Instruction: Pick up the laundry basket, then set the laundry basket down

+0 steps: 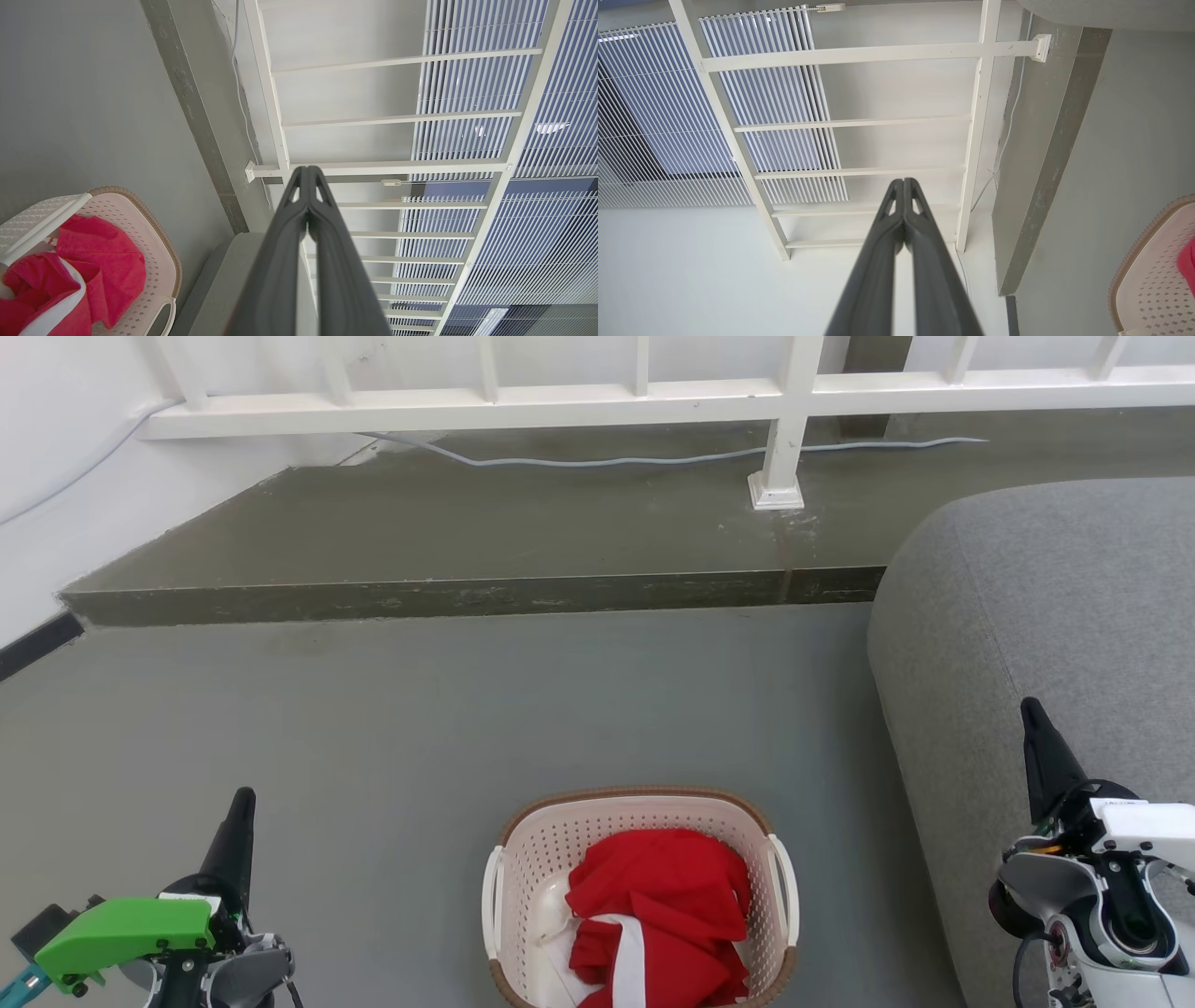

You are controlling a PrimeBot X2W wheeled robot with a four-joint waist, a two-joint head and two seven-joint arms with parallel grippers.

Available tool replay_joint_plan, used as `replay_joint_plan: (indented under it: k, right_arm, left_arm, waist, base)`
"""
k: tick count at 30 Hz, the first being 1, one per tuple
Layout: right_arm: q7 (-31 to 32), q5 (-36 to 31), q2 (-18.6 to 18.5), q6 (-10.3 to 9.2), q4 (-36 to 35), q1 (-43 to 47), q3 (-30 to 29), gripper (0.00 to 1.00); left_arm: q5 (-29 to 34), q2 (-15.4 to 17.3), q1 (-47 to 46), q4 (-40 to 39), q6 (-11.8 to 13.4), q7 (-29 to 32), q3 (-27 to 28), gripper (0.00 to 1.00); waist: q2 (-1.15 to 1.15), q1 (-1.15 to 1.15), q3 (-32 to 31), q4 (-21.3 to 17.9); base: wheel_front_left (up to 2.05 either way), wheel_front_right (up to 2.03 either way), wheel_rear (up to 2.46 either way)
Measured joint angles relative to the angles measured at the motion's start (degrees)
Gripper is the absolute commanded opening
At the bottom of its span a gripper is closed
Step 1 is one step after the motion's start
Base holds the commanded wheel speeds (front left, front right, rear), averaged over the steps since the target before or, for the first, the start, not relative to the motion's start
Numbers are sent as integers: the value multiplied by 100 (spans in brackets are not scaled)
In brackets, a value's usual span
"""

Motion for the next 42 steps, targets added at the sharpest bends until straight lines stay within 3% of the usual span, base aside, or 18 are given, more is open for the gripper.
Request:
replay_joint_plan:
  k: [42]
  right_arm:
    - [1,0,2,8,-13,0,-7,0]
  left_arm:
    - [0,0,0,-1,0,1,5,0]
  waist:
    - [0,0,1,0]
  base:
    - [0,0,0]
